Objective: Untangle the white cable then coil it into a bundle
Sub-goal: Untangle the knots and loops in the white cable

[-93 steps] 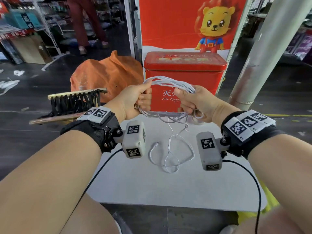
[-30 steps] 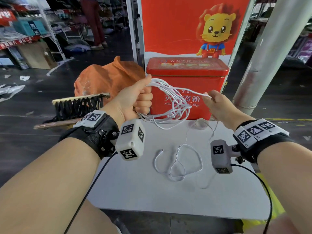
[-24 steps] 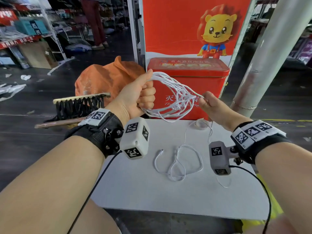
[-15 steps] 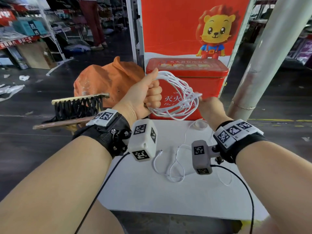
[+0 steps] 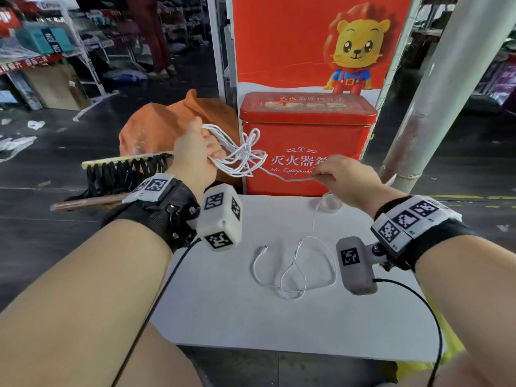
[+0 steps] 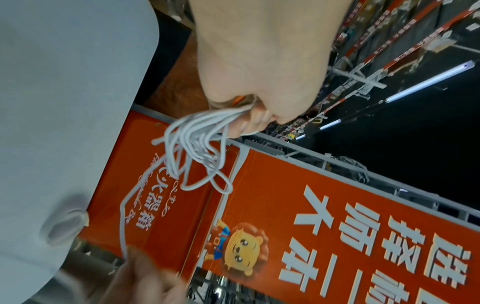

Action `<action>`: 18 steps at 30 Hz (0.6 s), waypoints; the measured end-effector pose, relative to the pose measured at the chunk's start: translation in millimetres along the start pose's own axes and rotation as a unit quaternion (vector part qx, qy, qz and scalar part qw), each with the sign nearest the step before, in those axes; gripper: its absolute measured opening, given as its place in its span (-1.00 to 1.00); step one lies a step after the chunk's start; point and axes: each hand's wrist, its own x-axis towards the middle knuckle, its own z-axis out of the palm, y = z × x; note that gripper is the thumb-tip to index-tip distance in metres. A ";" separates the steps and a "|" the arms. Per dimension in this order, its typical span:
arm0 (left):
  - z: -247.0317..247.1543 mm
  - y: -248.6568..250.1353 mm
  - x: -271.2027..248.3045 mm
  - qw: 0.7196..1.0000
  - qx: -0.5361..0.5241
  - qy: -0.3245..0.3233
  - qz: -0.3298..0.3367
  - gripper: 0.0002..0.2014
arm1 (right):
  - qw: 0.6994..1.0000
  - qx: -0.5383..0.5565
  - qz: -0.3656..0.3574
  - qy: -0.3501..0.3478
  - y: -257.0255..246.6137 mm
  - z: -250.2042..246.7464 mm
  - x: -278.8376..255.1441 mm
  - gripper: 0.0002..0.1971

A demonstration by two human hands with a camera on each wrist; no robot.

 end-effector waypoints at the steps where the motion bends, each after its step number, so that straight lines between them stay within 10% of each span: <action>1: 3.3 -2.7 -2.9 1.000 0.014 -0.011 -0.007 -0.59 | 0.998 -0.057 -0.021 0.003 -7.4 -5.3 0.4 -0.76; 7: 12.5 -11.9 -13.6 0.994 0.018 -0.065 -0.084 -0.66 | 0.960 -0.220 -0.174 -0.005 -51.8 -13.6 0.6 -0.70; 18: 22.7 -31.3 -26.0 0.951 0.254 -0.093 -0.152 -0.71 | 0.949 0.023 -0.315 -0.001 -74.6 -15.5 -4.8 -0.93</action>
